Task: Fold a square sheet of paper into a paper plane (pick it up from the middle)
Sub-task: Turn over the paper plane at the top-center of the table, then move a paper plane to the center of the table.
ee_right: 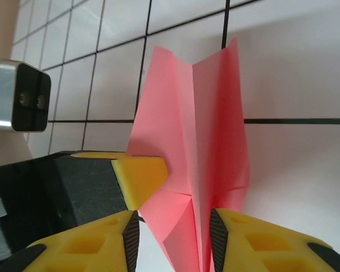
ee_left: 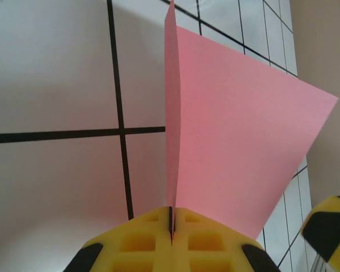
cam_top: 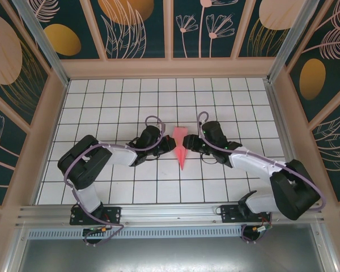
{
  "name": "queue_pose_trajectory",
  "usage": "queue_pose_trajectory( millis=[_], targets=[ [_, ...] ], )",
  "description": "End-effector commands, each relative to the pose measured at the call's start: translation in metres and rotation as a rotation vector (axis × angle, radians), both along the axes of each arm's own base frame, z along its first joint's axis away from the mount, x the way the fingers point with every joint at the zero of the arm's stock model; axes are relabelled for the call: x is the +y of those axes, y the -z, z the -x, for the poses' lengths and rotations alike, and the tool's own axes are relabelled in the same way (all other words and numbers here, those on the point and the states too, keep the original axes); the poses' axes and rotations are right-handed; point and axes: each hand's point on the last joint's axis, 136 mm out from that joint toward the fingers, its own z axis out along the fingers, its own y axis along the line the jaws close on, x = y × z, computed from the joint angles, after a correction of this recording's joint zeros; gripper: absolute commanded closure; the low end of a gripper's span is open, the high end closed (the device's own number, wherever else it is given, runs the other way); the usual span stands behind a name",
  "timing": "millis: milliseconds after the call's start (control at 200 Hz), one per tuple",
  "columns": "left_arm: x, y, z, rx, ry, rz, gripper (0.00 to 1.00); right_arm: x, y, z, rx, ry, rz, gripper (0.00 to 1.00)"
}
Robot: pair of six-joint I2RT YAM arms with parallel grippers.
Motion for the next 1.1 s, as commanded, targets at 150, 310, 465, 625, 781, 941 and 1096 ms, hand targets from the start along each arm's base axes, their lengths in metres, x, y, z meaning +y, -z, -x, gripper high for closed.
queue_pose_trajectory(
  millis=[150, 310, 465, 625, 781, 941, 1096],
  targets=[
    [-0.005, 0.008, 0.002, 0.008, 0.014, 0.020, 1.00, 0.009, 0.028, -0.006, 0.060, -0.022, 0.143, 0.59],
    [-0.005, 0.013, 0.003, 0.017, 0.013, 0.012, 1.00, 0.012, 0.041, -0.003, 0.100, -0.046, 0.161, 0.58],
    [-0.004, 0.017, 0.002, 0.025, 0.007, 0.002, 1.00, 0.009, 0.049, 0.001, 0.122, -0.046, 0.193, 0.53],
    [-0.003, 0.020, 0.002, 0.030, 0.004, -0.006, 1.00, 0.016, 0.053, 0.011, 0.156, -0.091, 0.172, 0.51],
    [-0.003, 0.021, 0.000, 0.035, 0.000, -0.016, 1.00, 0.023, 0.049, 0.019, 0.178, -0.107, 0.109, 0.46],
    [-0.004, 0.022, 0.000, 0.041, 0.000, -0.016, 1.00, 0.025, 0.050, 0.025, 0.213, -0.106, 0.082, 0.50],
    [-0.004, 0.022, -0.001, 0.041, 0.000, -0.018, 1.00, 0.025, 0.057, 0.033, 0.241, -0.102, 0.104, 0.54]
  ],
)
